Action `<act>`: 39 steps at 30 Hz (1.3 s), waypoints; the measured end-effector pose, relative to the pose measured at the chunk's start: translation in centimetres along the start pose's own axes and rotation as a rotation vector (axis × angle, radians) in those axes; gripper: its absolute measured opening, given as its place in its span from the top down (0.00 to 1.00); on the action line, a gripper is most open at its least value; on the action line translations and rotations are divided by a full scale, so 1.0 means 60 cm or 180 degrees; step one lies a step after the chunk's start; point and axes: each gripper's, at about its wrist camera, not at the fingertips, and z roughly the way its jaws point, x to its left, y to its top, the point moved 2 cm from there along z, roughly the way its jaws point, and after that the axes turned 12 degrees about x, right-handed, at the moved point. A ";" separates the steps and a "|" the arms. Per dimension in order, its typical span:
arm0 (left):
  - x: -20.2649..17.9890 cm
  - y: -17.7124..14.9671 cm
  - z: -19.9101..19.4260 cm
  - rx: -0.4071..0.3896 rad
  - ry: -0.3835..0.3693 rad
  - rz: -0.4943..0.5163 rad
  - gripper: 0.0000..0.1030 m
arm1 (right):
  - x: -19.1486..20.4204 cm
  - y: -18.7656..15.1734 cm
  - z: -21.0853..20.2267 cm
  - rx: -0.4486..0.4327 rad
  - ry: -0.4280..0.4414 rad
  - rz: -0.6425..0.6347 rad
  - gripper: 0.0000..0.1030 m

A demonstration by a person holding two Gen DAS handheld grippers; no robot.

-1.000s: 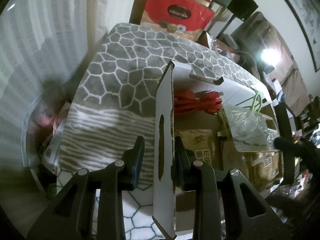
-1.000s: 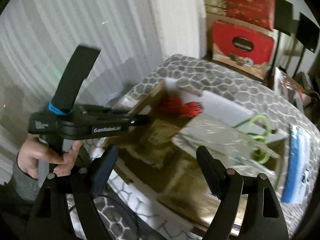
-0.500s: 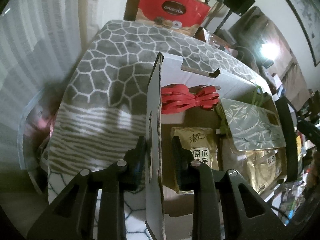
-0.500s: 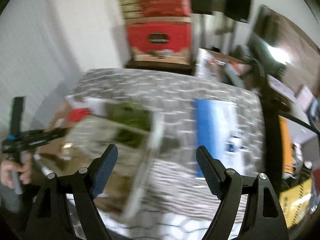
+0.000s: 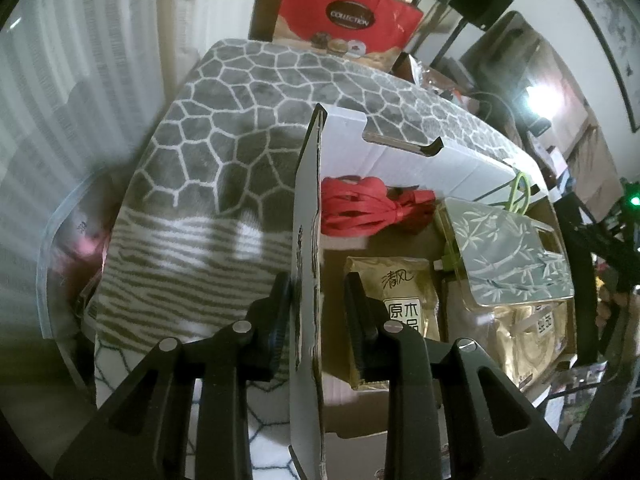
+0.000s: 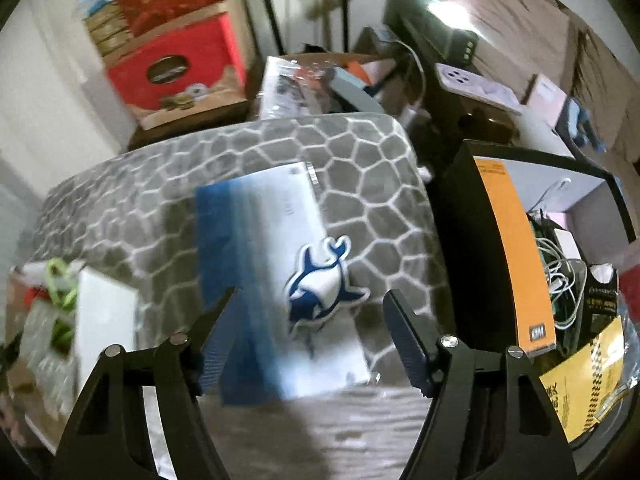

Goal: Organize objects
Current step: 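Grasp the blue-and-white whale-logo packet with the right tool, then carry the whale-logo packet into the box and open the right tool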

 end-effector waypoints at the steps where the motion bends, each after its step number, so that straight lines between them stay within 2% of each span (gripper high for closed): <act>1: 0.000 0.000 0.000 -0.0001 0.0002 -0.0001 0.76 | -0.001 0.004 0.005 0.0010 -0.0007 0.0022 0.29; 5: -0.002 0.000 0.003 -0.0001 0.0012 0.0005 0.76 | 0.001 0.016 0.029 0.0077 -0.0030 0.0087 0.29; 9: -0.001 0.000 0.002 0.0000 0.0008 0.0003 0.76 | 0.005 0.021 0.055 0.0142 -0.0214 0.0057 0.29; 12: -0.001 0.000 0.001 -0.0001 0.0012 0.0002 0.76 | 0.003 0.020 0.060 0.0119 -0.0169 0.0067 0.32; 15: 0.000 0.000 0.001 0.0000 0.0015 0.0003 0.76 | 0.001 0.020 0.059 0.0126 -0.0032 0.0054 0.46; 21: 0.000 -0.001 0.001 0.0001 0.0011 0.0001 0.76 | -0.004 0.018 0.049 0.0163 0.0067 0.0043 0.47; 25: -0.001 0.000 0.002 0.0001 0.0014 0.0000 0.76 | -0.005 0.010 0.024 0.0084 0.0213 0.0077 0.46; 30: -0.001 0.000 0.001 0.0001 0.0009 -0.0009 0.76 | 0.023 -0.003 -0.039 -0.0113 0.0366 -0.0073 0.46; 35: 0.000 0.000 0.003 0.0004 -0.0019 -0.0031 0.76 | 0.094 -0.031 -0.113 -0.0296 0.0615 -0.0442 0.46; 39: 0.001 -0.001 0.003 0.0008 -0.0031 -0.0040 0.76 | 0.171 -0.058 -0.145 -0.0301 0.0790 -0.0846 0.46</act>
